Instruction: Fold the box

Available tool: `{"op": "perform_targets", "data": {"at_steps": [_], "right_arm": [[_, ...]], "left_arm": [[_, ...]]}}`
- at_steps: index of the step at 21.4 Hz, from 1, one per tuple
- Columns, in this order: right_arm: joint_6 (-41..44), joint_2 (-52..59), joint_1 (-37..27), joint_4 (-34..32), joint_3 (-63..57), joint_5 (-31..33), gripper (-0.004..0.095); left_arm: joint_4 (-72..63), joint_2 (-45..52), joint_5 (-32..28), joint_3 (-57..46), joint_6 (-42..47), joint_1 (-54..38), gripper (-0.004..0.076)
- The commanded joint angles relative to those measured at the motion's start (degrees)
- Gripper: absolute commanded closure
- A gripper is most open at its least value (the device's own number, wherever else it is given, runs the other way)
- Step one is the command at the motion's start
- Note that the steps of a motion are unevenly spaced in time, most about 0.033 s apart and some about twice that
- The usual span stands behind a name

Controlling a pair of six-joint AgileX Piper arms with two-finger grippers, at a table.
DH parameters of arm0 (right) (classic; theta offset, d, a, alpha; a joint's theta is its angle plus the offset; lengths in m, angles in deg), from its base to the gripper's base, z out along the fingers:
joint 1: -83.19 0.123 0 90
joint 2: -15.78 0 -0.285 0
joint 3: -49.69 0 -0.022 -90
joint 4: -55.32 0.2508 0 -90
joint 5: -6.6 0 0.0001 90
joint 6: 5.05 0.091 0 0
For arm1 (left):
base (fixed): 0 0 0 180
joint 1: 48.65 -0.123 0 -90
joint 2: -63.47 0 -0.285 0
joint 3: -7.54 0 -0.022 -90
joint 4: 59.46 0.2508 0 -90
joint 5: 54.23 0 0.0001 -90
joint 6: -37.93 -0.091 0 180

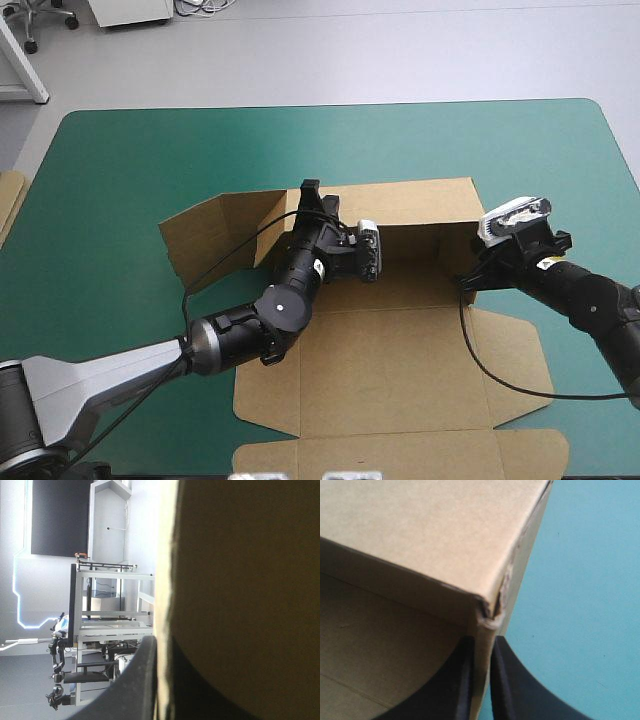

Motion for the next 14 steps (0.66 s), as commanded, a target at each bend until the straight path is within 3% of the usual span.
{"op": "perform_targets", "data": {"at_steps": [1, 4, 8, 9, 14], "right_arm": [[-1.9, 0.9, 0.3, 2.0, 1.6, -0.5, 0.0879], [-2.8, 0.9, 0.3, 2.0, 1.6, -0.3, 0.0813], [-0.8, 0.9, 0.3, 2.0, 1.6, 0.8, 0.0399], [-0.1, 0.9, 0.3, 1.9, 1.6, 1.4, 0.0362], [7.0, 0.9, 0.3, -5.5, 1.4, 3.5, 0.0368]], "left_arm": [[7.3, 2.4, -1.7, 1.7, 1.1, 0.6, 0.0734], [7.3, 2.4, -1.7, 1.7, 1.1, 0.6, 0.0734], [7.3, 2.4, -1.5, 1.7, 1.1, 0.6, 0.0734], [7.3, 2.4, -1.5, 1.7, 1.1, 0.6, 0.0734], [7.2, 2.4, -0.9, 1.7, 1.1, 0.6, 0.0734]]}}
